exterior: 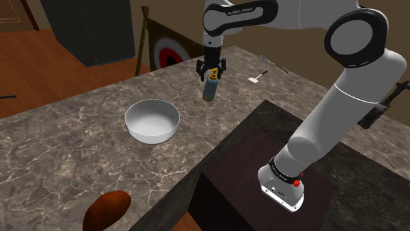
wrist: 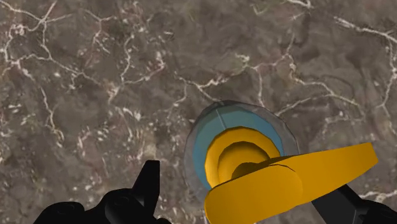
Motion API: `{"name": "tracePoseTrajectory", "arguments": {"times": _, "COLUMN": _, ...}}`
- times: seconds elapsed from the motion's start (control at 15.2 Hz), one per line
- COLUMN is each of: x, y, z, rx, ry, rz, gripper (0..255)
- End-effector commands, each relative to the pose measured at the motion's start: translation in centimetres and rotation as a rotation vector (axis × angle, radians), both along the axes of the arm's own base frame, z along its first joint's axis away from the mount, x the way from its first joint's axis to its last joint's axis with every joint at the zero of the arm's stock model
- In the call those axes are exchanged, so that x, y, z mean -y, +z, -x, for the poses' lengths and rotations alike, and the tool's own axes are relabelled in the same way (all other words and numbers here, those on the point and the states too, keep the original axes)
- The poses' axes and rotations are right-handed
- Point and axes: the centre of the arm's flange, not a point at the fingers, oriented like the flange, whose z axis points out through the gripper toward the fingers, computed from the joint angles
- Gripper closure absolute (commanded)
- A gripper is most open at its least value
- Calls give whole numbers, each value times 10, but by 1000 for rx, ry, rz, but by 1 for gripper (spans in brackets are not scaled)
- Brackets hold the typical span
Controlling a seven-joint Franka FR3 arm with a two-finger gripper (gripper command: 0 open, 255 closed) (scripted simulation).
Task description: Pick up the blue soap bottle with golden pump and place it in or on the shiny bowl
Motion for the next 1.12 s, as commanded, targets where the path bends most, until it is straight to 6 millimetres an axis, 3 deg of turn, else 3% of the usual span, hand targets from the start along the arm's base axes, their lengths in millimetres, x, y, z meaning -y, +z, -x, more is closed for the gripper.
{"name": "tracePoseTrajectory", "arguments": {"times": 0.0, "x": 0, "y": 0, "z": 0, "rx": 0, "ry": 0, "rz": 0, "gripper": 0}}
{"name": "tracePoseTrajectory", "arguments": {"times": 0.07, "x": 0, "y": 0, "z": 0, "rx": 0, "ry": 0, "rz": 0, "gripper": 255}}
{"name": "tracePoseTrajectory", "arguments": {"times": 0.66, "x": 0, "y": 0, "z": 0, "rx": 0, "ry": 0, "rz": 0, "gripper": 255}}
{"name": "tracePoseTrajectory", "arguments": {"times": 1.06, "x": 0, "y": 32, "z": 0, "rx": 0, "ry": 0, "rz": 0, "gripper": 255}}
